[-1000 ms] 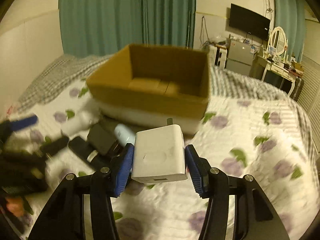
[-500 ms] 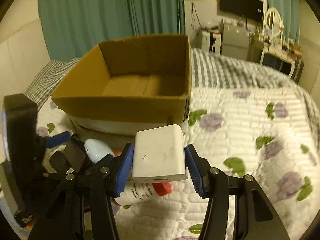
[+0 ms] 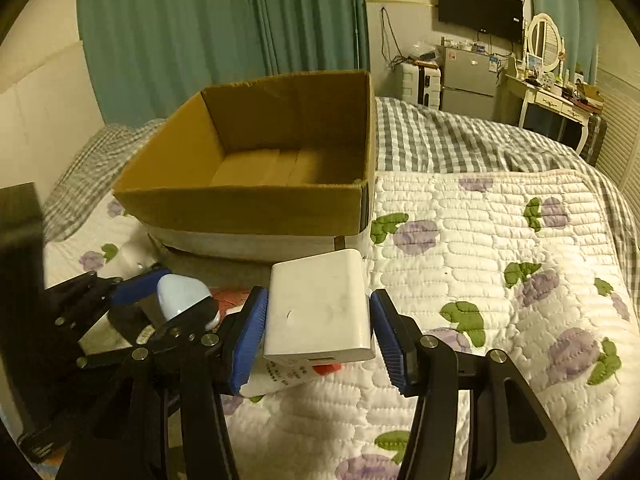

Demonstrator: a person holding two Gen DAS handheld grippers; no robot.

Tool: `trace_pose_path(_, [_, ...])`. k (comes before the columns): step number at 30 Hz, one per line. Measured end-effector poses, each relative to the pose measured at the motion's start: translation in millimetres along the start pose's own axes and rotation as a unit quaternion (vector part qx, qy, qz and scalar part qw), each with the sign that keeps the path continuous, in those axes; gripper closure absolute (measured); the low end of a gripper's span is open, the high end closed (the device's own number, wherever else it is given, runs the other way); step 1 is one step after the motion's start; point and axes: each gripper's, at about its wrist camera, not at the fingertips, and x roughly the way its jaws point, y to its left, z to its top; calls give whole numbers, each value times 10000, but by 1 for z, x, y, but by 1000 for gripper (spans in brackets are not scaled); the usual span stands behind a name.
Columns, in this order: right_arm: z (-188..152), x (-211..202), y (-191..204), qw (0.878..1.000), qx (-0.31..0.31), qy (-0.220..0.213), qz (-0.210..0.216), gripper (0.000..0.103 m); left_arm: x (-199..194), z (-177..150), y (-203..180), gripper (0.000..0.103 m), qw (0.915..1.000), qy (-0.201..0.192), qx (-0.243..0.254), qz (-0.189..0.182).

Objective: Organize rigid objects
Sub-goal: 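Carry both items over the box and release them inside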

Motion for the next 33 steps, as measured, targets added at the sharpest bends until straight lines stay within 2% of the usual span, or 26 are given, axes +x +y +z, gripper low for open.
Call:
trace_pose_path(4, [7, -28, 10, 9996, -117, -238, 23, 51, -31, 11, 0, 54, 9996, -245, -154, -26])
trace_pose_path(8, [25, -55, 14, 9984, -202, -513, 131, 51, -64, 39, 3, 54, 9979, -613, -180, 131])
trace_pose_path(13, [61, -79, 18, 9952, -355, -897, 157, 51, -75, 81, 14, 54, 9953, -916, -225, 225])
trace_pose_path(16, [86, -81, 17, 9934, -397, -1056, 230, 51, -65, 101, 23, 54, 9945, -939, -145, 433])
trace_pose_path(20, [117, -58, 10, 9930, -383, -1092, 228, 50, -29, 124, 38, 54, 9955, -787, -152, 510])
trace_pose_path(24, [139, -7, 1, 9953, -349, -866, 261, 50, 13, 131, 44, 54, 9962, -627, -62, 596])
trace_pose_path(28, [146, 46, -6, 9975, -267, -576, 295, 50, 47, 128, 49, 54, 9977, -515, -21, 430])
trace_pose_path(33, [146, 80, -13, 9980, -130, -536, 312, 50, 68, 125, 48, 52, 9985, -437, 32, 317])
